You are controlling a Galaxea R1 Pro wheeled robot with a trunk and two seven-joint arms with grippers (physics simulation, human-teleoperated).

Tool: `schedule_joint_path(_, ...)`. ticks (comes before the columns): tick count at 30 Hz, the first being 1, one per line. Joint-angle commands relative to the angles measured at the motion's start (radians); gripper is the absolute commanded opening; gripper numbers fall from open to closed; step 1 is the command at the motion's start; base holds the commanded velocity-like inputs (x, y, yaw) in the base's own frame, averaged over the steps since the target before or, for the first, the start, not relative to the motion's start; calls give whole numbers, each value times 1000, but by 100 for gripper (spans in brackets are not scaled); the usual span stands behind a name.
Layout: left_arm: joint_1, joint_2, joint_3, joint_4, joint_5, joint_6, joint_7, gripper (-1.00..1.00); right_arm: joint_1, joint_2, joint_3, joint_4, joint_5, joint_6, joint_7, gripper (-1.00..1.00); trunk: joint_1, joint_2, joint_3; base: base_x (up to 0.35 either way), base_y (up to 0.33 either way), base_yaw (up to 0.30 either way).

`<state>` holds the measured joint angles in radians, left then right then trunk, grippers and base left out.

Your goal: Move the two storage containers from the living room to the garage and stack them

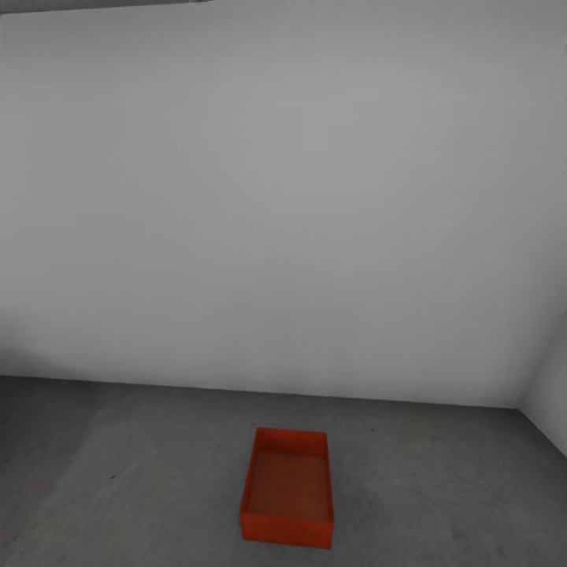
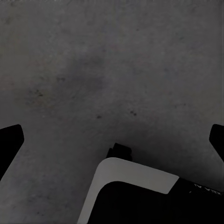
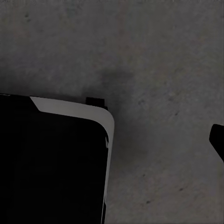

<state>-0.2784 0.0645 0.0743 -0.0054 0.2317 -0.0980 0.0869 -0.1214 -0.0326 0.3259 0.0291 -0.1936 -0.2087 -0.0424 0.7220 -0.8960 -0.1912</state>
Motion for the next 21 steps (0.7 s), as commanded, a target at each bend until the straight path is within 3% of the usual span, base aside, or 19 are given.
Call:
schedule_joint_path(1, -1, 0, 7, 1, 0, -3, 1, 100, -1, 0, 9, 3, -9, -6, -1, 100, 0, -1, 0, 0, 0, 0)
schedule_joint_path(21, -1, 0, 7, 1, 0, -3, 1, 100, -1, 0, 9, 3, -10, 6, 1, 100, 0, -1, 8, 0, 0, 0)
